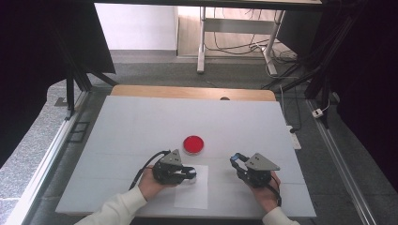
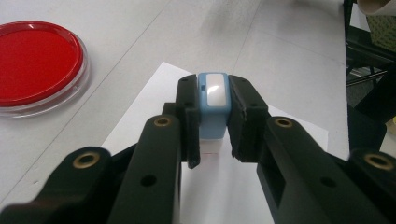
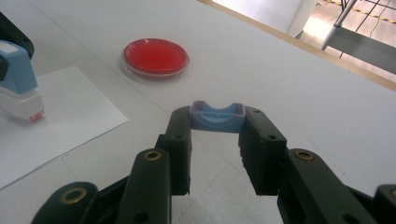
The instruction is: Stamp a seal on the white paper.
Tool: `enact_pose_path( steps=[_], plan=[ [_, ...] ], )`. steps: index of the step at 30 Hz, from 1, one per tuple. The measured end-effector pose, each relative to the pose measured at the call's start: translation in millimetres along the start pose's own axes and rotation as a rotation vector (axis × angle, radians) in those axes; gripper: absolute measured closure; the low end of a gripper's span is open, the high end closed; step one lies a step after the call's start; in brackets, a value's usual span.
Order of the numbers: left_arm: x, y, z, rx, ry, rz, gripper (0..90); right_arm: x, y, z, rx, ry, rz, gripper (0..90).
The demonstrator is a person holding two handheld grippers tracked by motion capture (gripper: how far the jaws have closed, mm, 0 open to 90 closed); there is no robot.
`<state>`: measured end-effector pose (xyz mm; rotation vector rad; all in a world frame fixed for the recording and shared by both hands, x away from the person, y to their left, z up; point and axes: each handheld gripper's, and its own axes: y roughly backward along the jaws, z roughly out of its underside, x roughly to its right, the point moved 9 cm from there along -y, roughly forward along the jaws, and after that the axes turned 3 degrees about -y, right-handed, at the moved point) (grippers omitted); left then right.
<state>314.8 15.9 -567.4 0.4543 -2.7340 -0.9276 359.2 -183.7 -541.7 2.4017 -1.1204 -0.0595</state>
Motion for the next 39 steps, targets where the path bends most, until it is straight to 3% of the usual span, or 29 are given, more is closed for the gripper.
enact_pose_path(
  steps=[39],
  plan=[
    [4.4, -2.5, 5.6, -0.028, -0.012, -0.001, 74.9, -0.3, 0.0, 0.2, -0.001, 0.001, -0.002, 64.5]
  ],
)
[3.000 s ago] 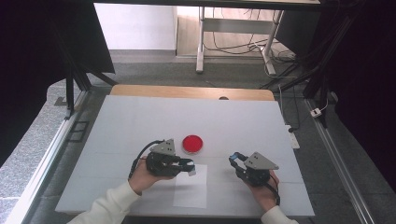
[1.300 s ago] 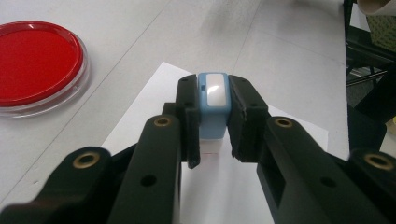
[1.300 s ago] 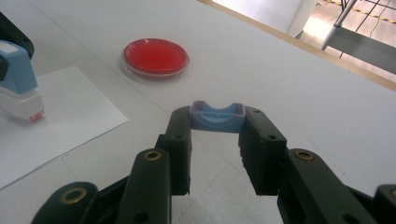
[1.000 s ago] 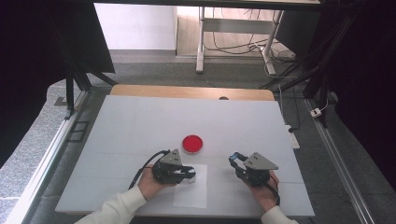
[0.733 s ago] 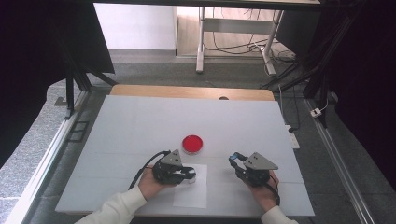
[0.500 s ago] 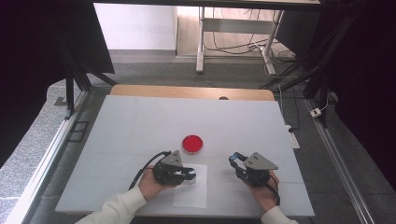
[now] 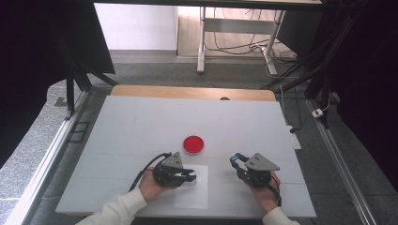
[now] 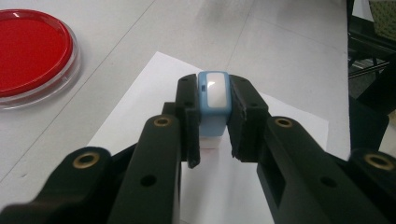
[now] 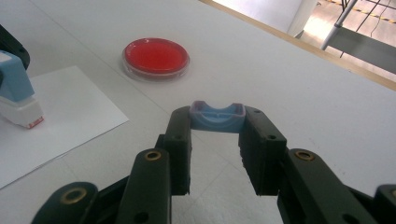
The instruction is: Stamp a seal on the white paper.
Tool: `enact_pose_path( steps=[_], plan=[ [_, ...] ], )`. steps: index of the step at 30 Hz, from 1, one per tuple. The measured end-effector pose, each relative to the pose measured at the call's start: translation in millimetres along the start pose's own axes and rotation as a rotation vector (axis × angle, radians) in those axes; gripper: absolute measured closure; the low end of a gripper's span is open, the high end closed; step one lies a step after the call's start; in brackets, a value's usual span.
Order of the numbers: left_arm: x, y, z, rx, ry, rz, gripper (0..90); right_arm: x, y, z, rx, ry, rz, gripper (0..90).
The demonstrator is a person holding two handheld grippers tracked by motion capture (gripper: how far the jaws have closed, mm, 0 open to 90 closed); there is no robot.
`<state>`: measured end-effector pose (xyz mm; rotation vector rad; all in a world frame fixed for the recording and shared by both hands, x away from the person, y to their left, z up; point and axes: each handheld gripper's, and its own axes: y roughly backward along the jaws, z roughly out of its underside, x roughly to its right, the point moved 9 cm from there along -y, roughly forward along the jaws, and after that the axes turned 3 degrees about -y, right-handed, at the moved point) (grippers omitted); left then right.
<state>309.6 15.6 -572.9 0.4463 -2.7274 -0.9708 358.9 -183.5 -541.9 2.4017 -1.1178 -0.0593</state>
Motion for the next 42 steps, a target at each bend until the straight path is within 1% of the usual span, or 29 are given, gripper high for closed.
enact_pose_path(
  steps=[3, 12, 18, 29, 32, 34, 38, 42],
  plan=[
    [0.1, -0.1, 0.0, -0.003, -0.001, -0.004, 75.0, -0.1, -0.2, -0.4, 0.006, -0.003, -0.001, 64.5],
    [0.2, -0.4, -0.1, -0.011, 0.001, -0.011, 75.4, 0.0, 0.1, -0.1, 0.001, -0.001, 0.001, 64.5],
    [0.7, -0.5, -0.1, -0.024, -0.008, -0.015, 75.5, -0.2, 0.0, 0.0, 0.0, -0.001, 0.0, 64.5],
    [1.6, -2.1, 0.6, -0.039, -0.01, -0.027, 75.6, -0.2, -0.2, 0.1, -0.001, -0.001, 0.001, 64.5],
    [1.4, -2.4, 1.0, -0.043, -0.007, -0.024, 75.6, -0.2, -0.5, -0.2, 0.005, -0.004, -0.001, 64.5],
    [1.8, -3.2, 1.4, -0.047, -0.006, -0.028, 75.6, -0.2, -0.5, -0.1, 0.005, -0.004, -0.002, 64.5],
    [2.6, -3.6, 1.8, -0.057, -0.016, -0.041, 75.7, -0.3, -0.3, 0.2, -0.001, -0.002, 0.001, 64.5],
    [3.4, -4.0, 1.6, -0.062, -0.011, -0.051, 75.8, -0.1, -0.3, 0.3, -0.001, -0.002, 0.002, 64.5]
  ],
)
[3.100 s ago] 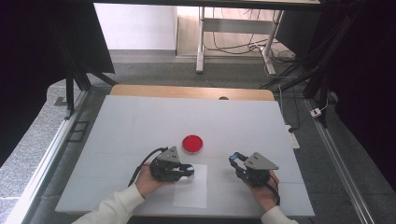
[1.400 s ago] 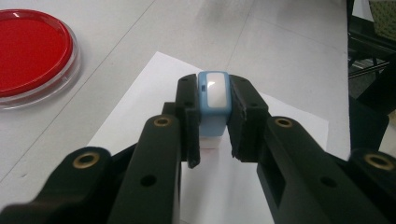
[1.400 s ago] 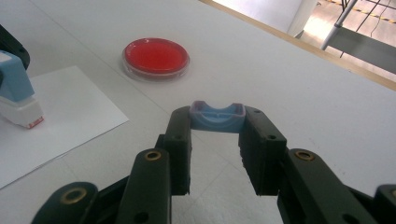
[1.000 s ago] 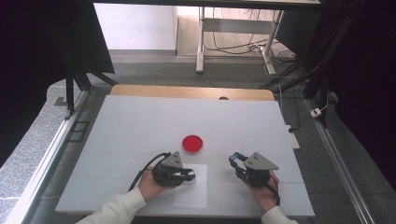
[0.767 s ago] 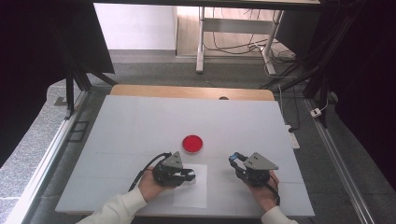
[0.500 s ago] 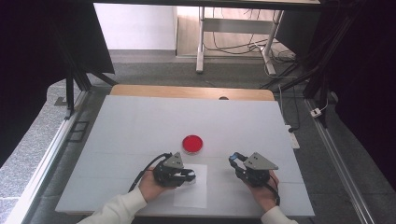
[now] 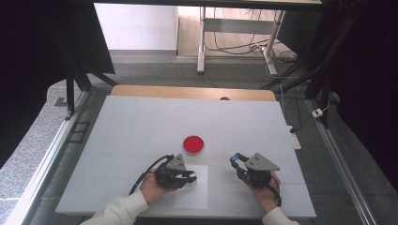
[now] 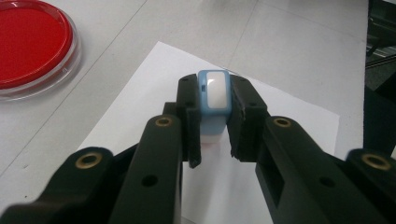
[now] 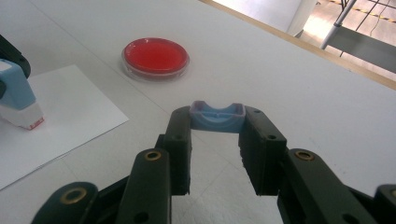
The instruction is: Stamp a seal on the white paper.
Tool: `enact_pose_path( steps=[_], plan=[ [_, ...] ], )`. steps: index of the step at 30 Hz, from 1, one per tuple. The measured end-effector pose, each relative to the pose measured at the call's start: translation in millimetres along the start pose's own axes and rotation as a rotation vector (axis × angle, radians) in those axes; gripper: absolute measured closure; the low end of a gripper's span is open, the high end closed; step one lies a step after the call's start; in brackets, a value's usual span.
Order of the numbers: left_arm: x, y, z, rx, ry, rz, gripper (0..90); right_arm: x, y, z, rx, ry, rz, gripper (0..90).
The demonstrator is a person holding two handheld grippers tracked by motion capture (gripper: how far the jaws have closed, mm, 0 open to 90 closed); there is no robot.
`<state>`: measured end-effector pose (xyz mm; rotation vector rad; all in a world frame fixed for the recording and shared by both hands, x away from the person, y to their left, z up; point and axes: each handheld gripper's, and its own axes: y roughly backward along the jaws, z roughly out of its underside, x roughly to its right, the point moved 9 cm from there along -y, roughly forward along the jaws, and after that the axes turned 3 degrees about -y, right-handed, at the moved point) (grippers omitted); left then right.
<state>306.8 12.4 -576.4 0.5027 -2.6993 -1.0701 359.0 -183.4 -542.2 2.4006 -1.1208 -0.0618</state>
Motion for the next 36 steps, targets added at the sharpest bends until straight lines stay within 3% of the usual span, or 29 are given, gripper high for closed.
enact_pose_path(
  steps=[9, 16, 20, 24, 36],
  plan=[
    [1.8, -0.4, -0.3, -0.021, -0.009, -0.023, 76.0, -1.0, -0.9, 0.1, 0.002, -0.002, -0.004, 64.5],
    [0.1, -0.7, -0.7, -0.029, 0.009, -0.004, 76.1, -1.6, -1.3, 0.1, 0.002, 0.0, -0.004, 64.5],
    [0.5, -0.9, -1.6, -0.044, -0.008, -0.008, 76.1, -1.7, -1.2, 0.0, 0.002, 0.0, -0.004, 64.5],
    [2.8, -1.0, -1.5, -0.054, -0.036, -0.038, 76.1, -1.7, -0.8, -0.5, 0.005, 0.0, -0.004, 64.5],
    [3.2, -1.0, -0.6, -0.043, -0.037, -0.042, 76.2, -1.2, -0.4, -0.8, 0.006, -0.001, -0.004, 64.5]
  ],
)
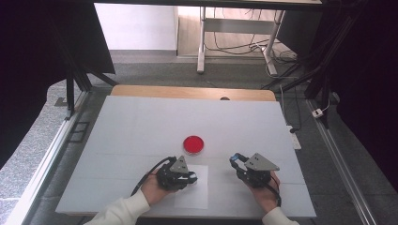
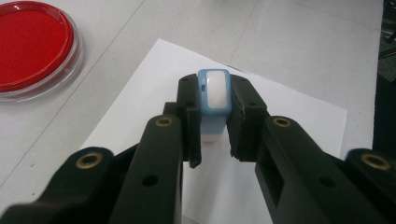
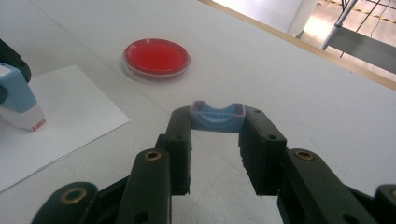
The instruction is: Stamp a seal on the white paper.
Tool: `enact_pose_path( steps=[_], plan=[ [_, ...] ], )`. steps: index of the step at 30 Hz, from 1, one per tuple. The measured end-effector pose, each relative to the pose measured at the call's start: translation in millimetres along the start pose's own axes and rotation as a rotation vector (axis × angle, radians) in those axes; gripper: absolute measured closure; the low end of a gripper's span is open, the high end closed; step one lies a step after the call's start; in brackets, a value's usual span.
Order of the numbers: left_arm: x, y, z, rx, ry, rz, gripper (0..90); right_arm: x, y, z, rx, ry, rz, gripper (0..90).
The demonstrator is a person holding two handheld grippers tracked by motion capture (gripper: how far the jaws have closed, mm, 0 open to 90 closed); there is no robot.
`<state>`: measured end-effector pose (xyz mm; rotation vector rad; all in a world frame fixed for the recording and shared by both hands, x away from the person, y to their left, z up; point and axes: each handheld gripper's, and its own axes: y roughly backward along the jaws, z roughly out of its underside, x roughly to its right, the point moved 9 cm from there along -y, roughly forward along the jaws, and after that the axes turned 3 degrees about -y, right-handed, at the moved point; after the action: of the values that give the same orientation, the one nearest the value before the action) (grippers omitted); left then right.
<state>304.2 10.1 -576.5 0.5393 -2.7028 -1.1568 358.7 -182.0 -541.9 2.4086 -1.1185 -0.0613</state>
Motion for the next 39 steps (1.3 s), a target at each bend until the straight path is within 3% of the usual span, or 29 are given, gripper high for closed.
enact_pose_path(
  steps=[17, 18, 20, 23, 39],
  plan=[
    [-0.2, 1.9, -0.4, 0.004, -0.01, 0.0, 75.9, -0.3, 0.7, -0.6, 0.002, 0.005, -0.001, 64.5],
    [-0.8, 4.6, -3.0, 0.03, 0.007, 0.002, 75.8, 0.0, 1.2, -0.8, 0.001, 0.006, 0.0, 64.5],
    [-3.5, 10.3, -6.0, 0.04, 0.0, -0.005, 75.7, 0.3, 2.4, -1.8, 0.005, 0.005, 0.001, 64.5],
    [-4.1, 17.9, -13.6, 0.094, 0.034, 0.017, 75.7, 0.9, 3.8, -3.1, 0.01, 0.005, 0.001, 64.5],
    [-13.8, 30.7, -20.4, 0.156, 0.095, 0.05, 75.5, 1.9, 2.9, -2.1, 0.004, 0.003, 0.004, 64.4]
  ],
)
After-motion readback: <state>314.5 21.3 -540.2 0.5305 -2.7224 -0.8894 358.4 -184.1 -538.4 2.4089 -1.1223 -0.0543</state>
